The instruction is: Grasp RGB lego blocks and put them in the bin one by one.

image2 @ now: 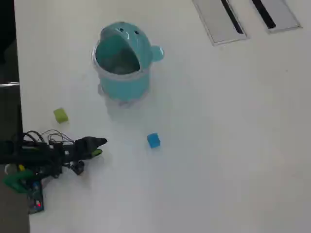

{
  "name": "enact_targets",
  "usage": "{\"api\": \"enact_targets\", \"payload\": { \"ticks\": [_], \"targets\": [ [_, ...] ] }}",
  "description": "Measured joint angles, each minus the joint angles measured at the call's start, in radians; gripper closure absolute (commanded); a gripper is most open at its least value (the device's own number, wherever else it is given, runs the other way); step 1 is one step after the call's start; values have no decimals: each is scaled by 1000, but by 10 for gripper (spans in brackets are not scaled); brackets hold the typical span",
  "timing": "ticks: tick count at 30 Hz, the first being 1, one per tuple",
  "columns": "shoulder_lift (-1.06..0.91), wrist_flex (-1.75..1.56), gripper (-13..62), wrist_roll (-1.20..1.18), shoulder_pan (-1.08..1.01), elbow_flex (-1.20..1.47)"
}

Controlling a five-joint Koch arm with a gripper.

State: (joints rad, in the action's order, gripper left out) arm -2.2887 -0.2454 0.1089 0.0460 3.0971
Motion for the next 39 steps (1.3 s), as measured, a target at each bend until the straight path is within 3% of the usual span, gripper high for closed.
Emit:
{"api": "enact_targets", "payload": {
  "ticks": [22, 27, 39],
  "targets": [
    [0, 0, 149, 57, -15, 0],
    [0, 0, 148, 196, -23, 0],
    [0, -48, 148, 781, -155, 0]
  ]
}}
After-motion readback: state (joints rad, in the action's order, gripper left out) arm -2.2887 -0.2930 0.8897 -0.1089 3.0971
